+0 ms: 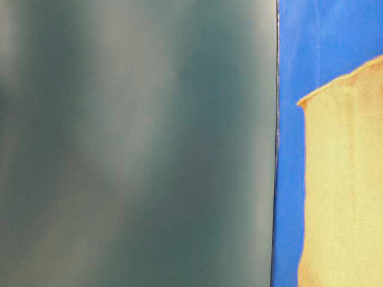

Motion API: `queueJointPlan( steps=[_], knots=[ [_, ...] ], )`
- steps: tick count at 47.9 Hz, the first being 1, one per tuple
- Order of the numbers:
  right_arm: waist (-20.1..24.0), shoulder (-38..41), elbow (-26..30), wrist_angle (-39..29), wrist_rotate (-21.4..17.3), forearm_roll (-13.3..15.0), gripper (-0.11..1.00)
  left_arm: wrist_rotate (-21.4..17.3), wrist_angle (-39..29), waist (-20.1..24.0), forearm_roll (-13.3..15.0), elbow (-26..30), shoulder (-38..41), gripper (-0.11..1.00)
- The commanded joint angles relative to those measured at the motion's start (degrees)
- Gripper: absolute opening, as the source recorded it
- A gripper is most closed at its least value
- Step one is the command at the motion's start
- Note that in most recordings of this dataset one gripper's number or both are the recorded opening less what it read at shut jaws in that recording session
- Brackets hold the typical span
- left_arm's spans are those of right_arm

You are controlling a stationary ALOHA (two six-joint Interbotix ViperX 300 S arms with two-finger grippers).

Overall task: Fold the orange towel.
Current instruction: 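Move both grippers to the towel's top corners and pinch them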

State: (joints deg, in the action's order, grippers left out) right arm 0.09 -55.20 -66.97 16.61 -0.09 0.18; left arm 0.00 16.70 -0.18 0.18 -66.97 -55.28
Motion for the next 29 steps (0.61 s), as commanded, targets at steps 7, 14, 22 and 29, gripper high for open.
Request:
queueJointPlan(
  steps=[7,14,22,29],
  knots=[
    [-0.7,3.2,2.9,-1.1,-0.7,-0.5,0.0,0.5,-2.8,2.8,1.9,0.3,0.7,0.0],
    [-4.5,7.8,5.4,-2.8,-2.5,-0.7,0.0,0.6,-6.0,6.6,1.9,0.3,1.1,0.0],
    [-11.8,16.1,8.8,-3.1,-5.3,-0.7,0.0,0.7,-7.6,13.4,1.9,-0.3,3.5,0.0],
    [-17.9,25.6,11.9,-3.1,-7.5,-0.7,0.0,1.2,-7.3,19.2,1.9,-0.9,8.1,0.01]
  ],
)
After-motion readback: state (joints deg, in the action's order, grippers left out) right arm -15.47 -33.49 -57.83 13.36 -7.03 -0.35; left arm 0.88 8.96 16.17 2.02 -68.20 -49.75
